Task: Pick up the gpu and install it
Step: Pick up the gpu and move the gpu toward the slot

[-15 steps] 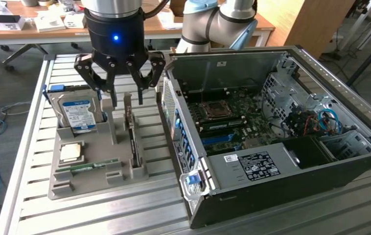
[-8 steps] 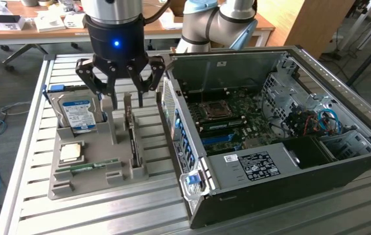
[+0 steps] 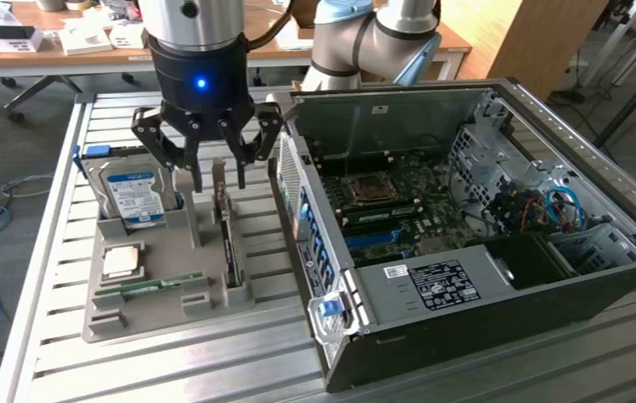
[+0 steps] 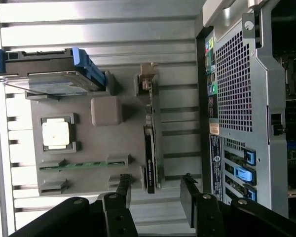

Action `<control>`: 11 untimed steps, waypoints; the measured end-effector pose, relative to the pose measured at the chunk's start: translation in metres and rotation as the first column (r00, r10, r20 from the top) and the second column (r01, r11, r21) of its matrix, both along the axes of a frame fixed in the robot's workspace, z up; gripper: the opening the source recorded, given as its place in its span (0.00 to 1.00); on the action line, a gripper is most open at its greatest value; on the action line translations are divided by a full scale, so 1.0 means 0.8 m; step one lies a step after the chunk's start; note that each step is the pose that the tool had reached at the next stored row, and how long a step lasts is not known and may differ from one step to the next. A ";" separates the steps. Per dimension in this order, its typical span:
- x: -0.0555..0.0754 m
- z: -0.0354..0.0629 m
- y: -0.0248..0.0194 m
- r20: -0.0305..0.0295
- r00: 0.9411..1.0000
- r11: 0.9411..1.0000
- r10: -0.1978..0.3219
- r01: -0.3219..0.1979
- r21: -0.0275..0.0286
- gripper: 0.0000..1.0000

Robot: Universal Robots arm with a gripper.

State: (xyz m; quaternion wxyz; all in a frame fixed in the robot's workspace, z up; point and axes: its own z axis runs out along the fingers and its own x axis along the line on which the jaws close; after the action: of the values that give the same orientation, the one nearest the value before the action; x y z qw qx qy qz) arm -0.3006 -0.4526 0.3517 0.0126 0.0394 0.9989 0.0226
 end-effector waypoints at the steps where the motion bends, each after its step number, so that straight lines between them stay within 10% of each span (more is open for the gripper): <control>1: 0.000 -0.001 0.0000 0.000 1.000 1.000 0.000 0.000 0.000 0.53; 11: 0.000 -0.010 0.0000 0.000 1.000 1.000 0.000 0.000 0.000 0.53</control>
State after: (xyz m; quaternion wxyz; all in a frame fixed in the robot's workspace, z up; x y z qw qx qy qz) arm -0.3006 -0.4526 0.3440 0.0124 0.0394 0.9989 0.0225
